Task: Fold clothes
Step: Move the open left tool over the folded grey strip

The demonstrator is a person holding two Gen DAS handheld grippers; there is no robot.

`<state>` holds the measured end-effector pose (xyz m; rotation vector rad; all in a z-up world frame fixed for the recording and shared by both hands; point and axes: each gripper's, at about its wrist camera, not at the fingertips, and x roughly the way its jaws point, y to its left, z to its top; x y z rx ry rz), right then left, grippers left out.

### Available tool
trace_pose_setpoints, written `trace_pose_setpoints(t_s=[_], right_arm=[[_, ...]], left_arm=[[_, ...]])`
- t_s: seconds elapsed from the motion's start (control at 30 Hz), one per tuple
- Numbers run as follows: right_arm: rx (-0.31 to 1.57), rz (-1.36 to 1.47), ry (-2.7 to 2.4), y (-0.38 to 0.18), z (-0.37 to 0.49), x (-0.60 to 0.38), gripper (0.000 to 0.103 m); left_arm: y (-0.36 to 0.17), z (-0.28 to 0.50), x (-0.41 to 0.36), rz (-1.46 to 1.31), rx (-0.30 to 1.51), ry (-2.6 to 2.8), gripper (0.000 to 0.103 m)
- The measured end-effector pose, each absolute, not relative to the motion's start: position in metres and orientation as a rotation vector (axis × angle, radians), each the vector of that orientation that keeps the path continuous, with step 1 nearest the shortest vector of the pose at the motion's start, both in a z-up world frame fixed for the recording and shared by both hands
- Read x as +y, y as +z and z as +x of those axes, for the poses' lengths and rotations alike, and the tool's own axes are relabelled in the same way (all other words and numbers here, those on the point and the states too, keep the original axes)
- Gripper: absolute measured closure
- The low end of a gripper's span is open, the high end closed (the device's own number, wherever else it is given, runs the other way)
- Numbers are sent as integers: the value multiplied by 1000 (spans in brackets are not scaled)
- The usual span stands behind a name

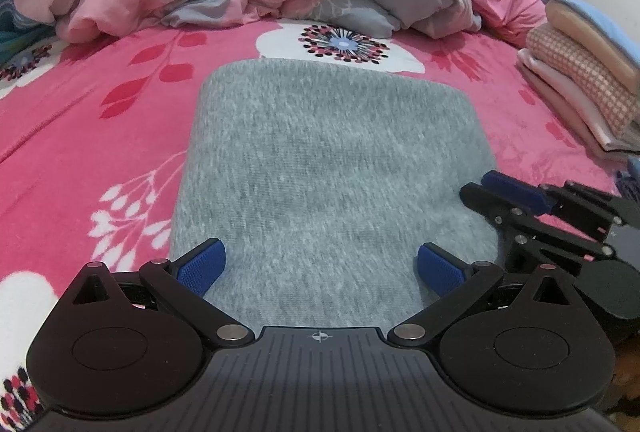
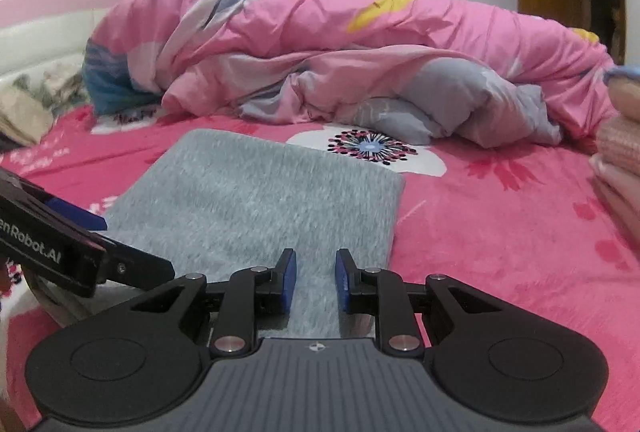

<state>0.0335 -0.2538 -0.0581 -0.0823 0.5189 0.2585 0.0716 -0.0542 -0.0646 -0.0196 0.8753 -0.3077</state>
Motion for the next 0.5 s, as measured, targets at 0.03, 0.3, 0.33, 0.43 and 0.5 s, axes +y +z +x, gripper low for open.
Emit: trace_pose_setpoints(t_s=[0.03,0.3,0.33,0.43,0.5], right_arm=[[517,-98,263,-54,35,-252,81],[444,-59,276,-37,81,-259,81],[478,-65,272,-48,93,-259,81],[482,-20,285,-79,104,-265,81],[484,2,284,-77,103,-268,81]], left_arm=[[-64,72,-54,-23,877,-308,0],[-65,70,-54,-19,870,-308,0],[-65,70,-54,-19,870,-308,0],[-65,71,-53,-20,869,-311,0],[-65,71,-53,-21,869,-313,0]])
